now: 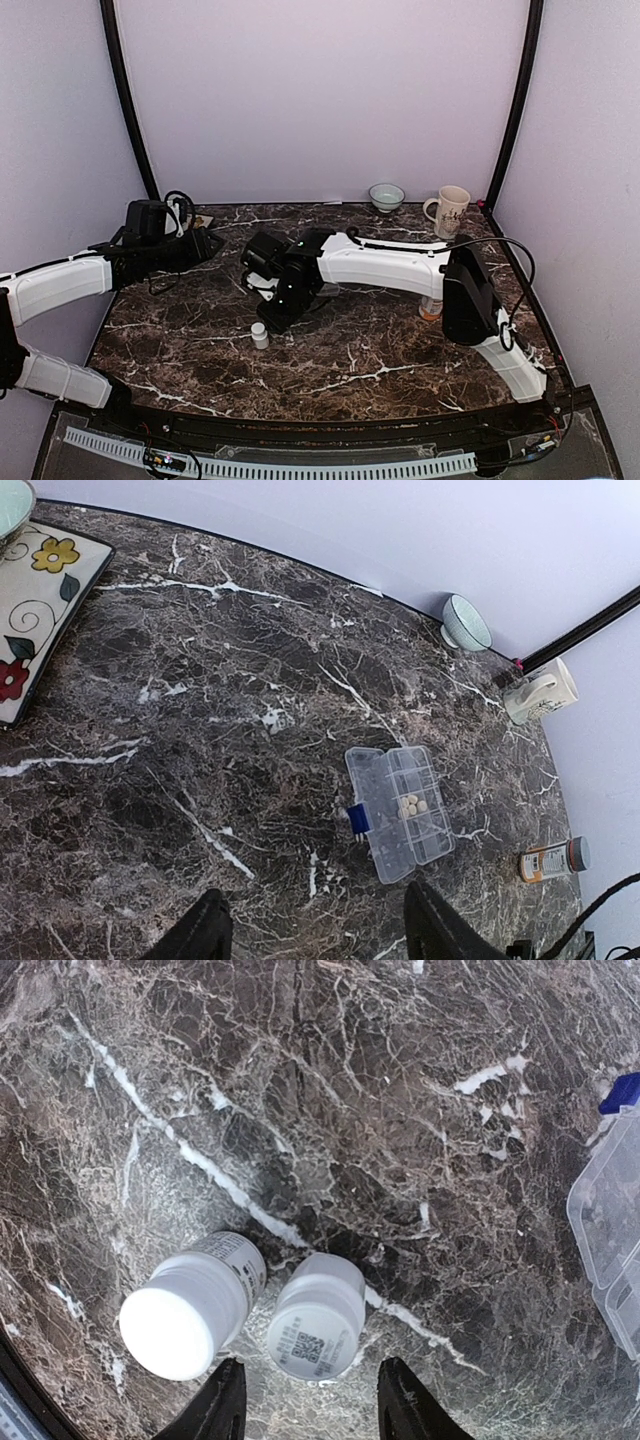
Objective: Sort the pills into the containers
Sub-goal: Pick up the pill bottle from the center of the board.
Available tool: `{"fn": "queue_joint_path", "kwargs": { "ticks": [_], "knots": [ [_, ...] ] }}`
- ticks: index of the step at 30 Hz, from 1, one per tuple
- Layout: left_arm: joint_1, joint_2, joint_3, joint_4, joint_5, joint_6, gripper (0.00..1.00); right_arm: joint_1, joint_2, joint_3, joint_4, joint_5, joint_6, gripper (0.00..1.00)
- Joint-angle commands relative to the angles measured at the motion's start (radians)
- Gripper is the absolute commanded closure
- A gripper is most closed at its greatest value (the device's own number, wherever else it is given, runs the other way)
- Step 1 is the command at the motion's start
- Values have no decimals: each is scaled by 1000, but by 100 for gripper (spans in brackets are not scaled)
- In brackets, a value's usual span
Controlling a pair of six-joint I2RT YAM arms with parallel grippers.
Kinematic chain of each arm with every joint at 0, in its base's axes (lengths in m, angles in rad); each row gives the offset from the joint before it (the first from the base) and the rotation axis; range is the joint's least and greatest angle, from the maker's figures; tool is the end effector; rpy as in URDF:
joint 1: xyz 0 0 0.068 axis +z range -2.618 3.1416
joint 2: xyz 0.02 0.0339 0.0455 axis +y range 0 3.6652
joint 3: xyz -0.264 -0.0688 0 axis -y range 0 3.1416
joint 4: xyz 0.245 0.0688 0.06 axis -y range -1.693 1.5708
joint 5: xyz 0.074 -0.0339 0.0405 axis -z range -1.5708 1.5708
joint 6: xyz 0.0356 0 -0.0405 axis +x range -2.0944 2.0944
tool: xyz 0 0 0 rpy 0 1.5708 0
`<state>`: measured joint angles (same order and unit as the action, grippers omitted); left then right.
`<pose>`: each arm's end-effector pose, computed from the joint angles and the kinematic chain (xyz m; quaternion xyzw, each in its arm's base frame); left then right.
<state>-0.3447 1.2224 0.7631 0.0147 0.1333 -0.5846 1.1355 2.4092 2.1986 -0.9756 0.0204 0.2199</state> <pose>0.2570 -0.0973 0.2598 -0.0657 0.8419 -0.2890 0.4509 0.2155 0.4617 0.1959 -0.4321 0.8813 0.1120 0.1552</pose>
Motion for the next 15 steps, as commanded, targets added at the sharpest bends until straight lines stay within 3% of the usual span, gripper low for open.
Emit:
{"fn": "queue_joint_path", "kwargs": {
  "ticks": [1, 15],
  "knots": [
    [9, 1, -2, 25, 9, 2, 39, -2, 24, 43, -9, 8, -15, 54],
    [16, 17, 11, 30, 17, 2, 39, -8, 52, 88, -24, 7, -34, 56]
  ]
}}
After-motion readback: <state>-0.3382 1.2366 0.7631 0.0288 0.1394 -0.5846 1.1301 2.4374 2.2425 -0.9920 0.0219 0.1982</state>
